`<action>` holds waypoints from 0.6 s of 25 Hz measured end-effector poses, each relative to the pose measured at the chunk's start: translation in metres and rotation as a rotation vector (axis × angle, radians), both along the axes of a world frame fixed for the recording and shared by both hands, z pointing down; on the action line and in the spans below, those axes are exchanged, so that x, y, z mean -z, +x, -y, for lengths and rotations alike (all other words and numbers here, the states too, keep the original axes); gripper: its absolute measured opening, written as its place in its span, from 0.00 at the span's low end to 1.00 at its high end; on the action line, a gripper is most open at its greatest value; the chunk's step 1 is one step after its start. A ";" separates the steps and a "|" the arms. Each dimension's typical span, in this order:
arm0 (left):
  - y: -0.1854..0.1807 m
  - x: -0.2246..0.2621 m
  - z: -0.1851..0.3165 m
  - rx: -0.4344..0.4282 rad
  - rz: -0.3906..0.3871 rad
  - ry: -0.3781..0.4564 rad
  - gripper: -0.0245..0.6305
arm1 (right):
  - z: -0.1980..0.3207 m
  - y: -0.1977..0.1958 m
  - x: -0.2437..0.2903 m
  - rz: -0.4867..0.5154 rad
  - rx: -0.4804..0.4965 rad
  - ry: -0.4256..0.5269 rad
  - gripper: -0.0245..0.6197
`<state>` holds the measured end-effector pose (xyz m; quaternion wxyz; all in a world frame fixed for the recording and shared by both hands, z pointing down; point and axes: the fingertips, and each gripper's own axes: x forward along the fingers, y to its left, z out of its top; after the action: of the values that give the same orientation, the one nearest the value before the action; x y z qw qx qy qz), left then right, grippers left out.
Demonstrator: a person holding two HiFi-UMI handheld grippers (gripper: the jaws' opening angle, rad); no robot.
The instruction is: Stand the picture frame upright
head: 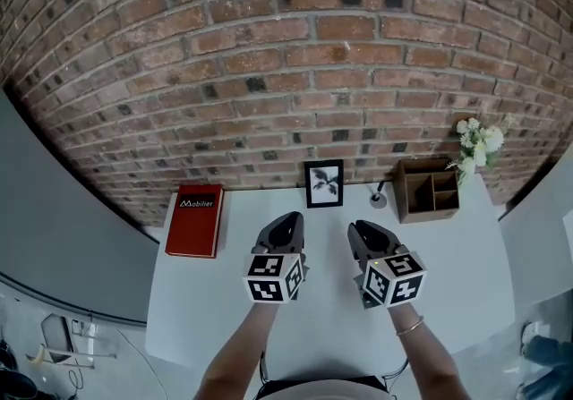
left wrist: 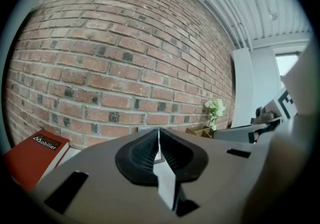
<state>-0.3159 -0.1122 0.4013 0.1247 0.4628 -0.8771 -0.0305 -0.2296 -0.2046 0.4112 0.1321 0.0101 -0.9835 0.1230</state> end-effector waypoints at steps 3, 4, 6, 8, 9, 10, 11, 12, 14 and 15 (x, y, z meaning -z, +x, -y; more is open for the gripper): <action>0.005 0.000 -0.008 -0.005 -0.006 -0.001 0.03 | -0.006 0.007 0.001 -0.004 -0.009 0.006 0.11; 0.006 0.000 -0.010 -0.007 -0.007 -0.001 0.03 | -0.008 0.009 0.001 -0.004 -0.013 0.010 0.09; 0.010 0.001 -0.013 -0.010 -0.007 0.003 0.03 | -0.010 0.013 0.002 -0.001 -0.021 0.017 0.06; 0.013 0.004 -0.015 -0.012 -0.004 0.009 0.03 | -0.011 0.017 0.003 0.004 -0.025 0.017 0.04; 0.015 0.005 -0.017 -0.013 -0.002 0.012 0.03 | -0.012 0.018 0.004 0.006 -0.026 0.017 0.04; 0.016 0.005 -0.018 -0.013 -0.001 0.014 0.03 | -0.013 0.020 0.004 0.007 -0.027 0.019 0.04; 0.018 0.005 -0.019 -0.013 -0.001 0.015 0.03 | -0.014 0.021 0.004 0.007 -0.028 0.022 0.04; 0.019 0.006 -0.020 -0.014 0.000 0.016 0.03 | -0.015 0.023 0.004 0.006 -0.030 0.025 0.04; 0.021 0.006 -0.023 -0.016 0.001 0.017 0.03 | -0.017 0.025 0.004 0.006 -0.034 0.031 0.04; 0.022 0.007 -0.024 -0.017 0.001 0.017 0.03 | -0.018 0.025 0.004 0.006 -0.036 0.033 0.04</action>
<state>-0.2941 -0.0885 0.3947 0.1206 0.4710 -0.8731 -0.0366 -0.2043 -0.1870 0.4068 0.1267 0.0298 -0.9855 0.1090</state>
